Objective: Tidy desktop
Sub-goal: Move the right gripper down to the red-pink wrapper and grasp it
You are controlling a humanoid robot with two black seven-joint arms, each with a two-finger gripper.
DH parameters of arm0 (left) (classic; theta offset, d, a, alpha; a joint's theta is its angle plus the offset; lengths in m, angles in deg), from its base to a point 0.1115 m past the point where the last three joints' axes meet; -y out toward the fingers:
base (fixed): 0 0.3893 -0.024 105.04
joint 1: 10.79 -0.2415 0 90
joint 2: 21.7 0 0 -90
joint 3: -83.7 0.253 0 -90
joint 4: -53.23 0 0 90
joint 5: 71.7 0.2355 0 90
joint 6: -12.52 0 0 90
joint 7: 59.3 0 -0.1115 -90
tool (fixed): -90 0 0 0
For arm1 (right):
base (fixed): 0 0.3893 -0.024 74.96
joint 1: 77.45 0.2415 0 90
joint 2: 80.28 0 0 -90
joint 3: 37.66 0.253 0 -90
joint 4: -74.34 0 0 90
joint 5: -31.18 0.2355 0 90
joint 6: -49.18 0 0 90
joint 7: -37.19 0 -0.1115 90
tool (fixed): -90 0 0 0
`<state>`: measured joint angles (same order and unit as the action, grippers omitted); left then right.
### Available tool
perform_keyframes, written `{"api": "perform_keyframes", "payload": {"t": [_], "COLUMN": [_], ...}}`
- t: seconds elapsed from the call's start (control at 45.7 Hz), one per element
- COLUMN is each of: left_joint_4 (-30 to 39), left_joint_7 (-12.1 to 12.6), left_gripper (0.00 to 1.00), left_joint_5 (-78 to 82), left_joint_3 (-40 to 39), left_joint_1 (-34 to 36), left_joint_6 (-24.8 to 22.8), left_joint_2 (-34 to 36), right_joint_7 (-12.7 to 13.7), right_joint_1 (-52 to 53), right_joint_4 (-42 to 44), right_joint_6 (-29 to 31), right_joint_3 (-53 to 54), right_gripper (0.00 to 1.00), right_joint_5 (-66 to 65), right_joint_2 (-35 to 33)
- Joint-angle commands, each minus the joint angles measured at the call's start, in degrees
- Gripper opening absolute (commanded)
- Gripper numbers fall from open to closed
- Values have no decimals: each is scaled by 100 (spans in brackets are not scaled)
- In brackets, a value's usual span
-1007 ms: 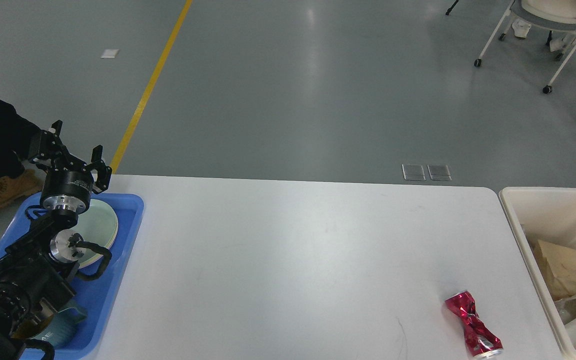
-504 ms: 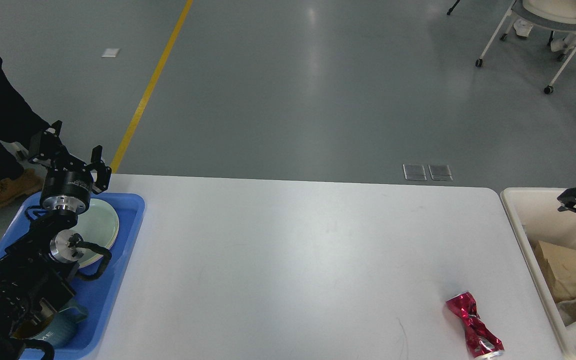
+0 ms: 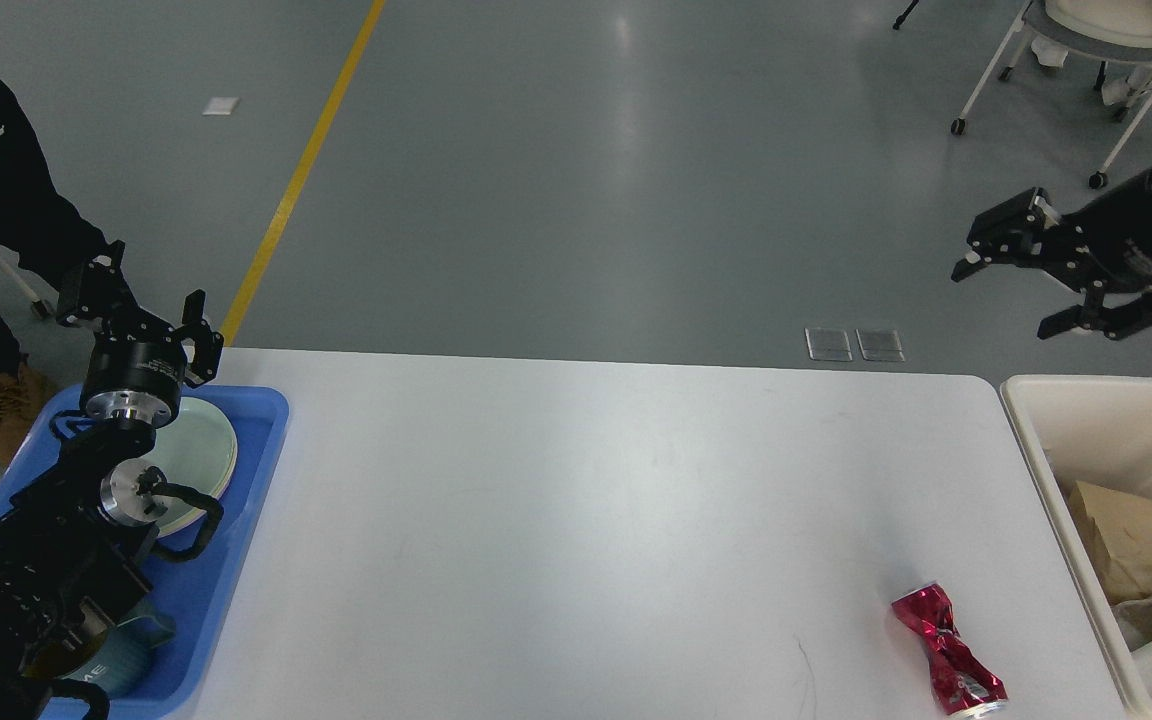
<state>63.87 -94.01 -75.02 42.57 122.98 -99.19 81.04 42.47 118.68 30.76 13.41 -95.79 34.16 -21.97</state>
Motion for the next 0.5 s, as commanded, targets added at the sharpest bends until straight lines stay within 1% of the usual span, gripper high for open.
{"api": "perform_keyframes", "payload": {"t": [0.0, 0.153, 0.241, 0.285, 0.35, 0.438, 0.482], "left_joint_4": [0, 0, 0, 0, 0, 0, 0], "left_joint_7": [0, 0, 0, 0, 0, 0, 0], "left_gripper": [96, 96, 96, 96, 96, 96, 96], "left_joint_5": [-2, -2, -2, 7, -2, -2, -2], "left_joint_3": [0, 0, 0, 0, 0, 0, 0], "left_joint_1": [0, 0, 0, 0, 0, 0, 0], "left_joint_6": [0, 0, 0, 0, 0, 0, 0], "left_joint_2": [0, 0, 0, 0, 0, 0, 0], "right_joint_7": [9, 9, 0, 0, 0, -9, -18], "right_joint_1": [321, 224, -65, -206, -391, -558, -654], "right_joint_4": [-37, -98, -186, -99, 24, 25, -2], "right_joint_6": [77, 77, 70, -9, -359, -1194, -1441], "right_joint_3": [-6, 38, 38, 64, 108, 117, 117], "right_gripper": [100, 100, 100, 100, 100, 100, 100], "right_joint_5": [-8, -254, -517, -763, -1088, -1335, -1388], "right_joint_2": [391, 717, 787, 857, 954, 1121, 1200]}}
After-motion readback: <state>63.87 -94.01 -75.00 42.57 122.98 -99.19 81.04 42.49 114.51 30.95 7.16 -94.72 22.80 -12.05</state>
